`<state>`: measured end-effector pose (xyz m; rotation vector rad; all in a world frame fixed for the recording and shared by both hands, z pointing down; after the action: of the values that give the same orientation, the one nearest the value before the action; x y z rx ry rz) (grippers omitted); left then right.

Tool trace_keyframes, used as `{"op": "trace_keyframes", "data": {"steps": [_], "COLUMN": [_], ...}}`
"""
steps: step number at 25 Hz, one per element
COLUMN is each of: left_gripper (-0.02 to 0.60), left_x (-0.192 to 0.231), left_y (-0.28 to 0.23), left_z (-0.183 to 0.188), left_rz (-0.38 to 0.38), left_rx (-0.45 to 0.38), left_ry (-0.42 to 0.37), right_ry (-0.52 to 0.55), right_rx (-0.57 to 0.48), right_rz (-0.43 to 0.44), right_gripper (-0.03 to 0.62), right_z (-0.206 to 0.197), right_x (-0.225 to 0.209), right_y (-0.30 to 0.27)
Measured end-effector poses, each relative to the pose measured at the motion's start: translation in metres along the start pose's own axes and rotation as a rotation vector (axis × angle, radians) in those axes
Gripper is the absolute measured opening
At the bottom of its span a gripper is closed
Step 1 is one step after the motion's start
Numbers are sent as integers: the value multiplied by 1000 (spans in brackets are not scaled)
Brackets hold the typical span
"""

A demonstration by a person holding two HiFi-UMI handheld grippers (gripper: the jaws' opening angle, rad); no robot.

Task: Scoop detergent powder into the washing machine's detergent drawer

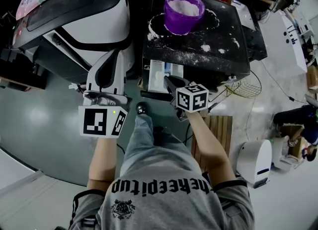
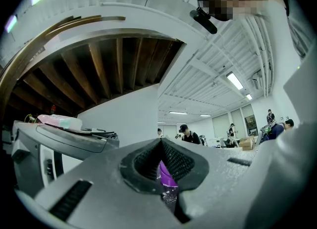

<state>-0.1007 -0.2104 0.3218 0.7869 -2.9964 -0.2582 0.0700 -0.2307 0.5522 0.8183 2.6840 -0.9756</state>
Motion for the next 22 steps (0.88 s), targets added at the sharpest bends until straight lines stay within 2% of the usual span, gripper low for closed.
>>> {"op": "trace_keyframes", "data": {"steps": [10, 18, 22], "left_gripper": [5, 5, 5], "left_x": [4, 4, 4], "left_y": [2, 5, 6], "left_z": [-2, -1, -1], "left_rz": [10, 13, 14], "left_rx": [2, -2, -3], "left_ry": [6, 7, 8], "right_ry": [447, 864, 1019], "right_rx": [88, 123, 135], "right_rz": [-41, -44, -54], "right_gripper": [5, 5, 5], "right_z": [-12, -29, -39], "right_x": [23, 44, 49], "right_y": [-10, -10, -11]}}
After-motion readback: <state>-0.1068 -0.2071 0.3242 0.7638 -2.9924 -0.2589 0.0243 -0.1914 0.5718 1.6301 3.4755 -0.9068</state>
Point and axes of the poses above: the fingertips, and each gripper's own axes: y backward along the fingers, x to its left, z out of its top, the point moved 3 cm from there along y, backward along the fingers, and after that the axes turned 5 degrees about -z, right-handed, at the moved point
